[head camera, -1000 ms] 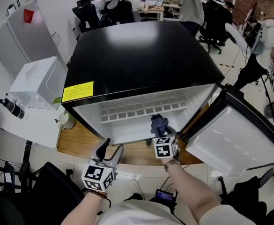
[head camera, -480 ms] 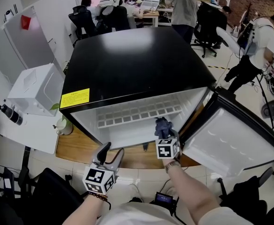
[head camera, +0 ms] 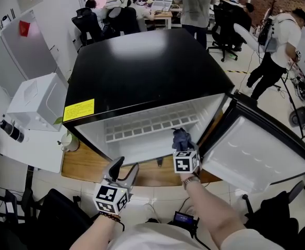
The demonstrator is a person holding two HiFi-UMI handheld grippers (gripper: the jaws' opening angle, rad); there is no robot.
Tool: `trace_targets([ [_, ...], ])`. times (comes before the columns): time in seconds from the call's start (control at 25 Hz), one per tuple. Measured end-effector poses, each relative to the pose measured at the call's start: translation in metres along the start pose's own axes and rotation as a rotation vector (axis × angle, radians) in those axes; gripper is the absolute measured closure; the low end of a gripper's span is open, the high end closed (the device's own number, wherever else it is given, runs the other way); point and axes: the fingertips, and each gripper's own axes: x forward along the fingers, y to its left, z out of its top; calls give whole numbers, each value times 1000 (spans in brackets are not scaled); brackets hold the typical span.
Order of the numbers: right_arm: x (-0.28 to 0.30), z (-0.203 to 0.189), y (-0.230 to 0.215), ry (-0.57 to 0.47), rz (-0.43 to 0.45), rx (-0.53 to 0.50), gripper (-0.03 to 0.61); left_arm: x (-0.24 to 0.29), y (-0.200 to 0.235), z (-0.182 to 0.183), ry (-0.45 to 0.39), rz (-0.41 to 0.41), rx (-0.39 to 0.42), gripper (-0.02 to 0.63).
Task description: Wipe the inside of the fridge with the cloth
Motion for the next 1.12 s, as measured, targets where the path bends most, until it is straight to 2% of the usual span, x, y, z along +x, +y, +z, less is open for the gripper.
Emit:
trace_targets([
  [0.2,-13,11,5,-48,57,29,442,8,-7,0,9,-36,-9,379],
  [0.64,-70,42,25,-163,236,-38,440,36,-24,5,41,-174,-4,379],
  [0.88,-109,58,43,-241,406,-121,442,47,-41,7,52,-318,1,367],
  [1.12,-162,70,70,-314,641,-224,442,42,-62,15,33,-493,-22,351],
])
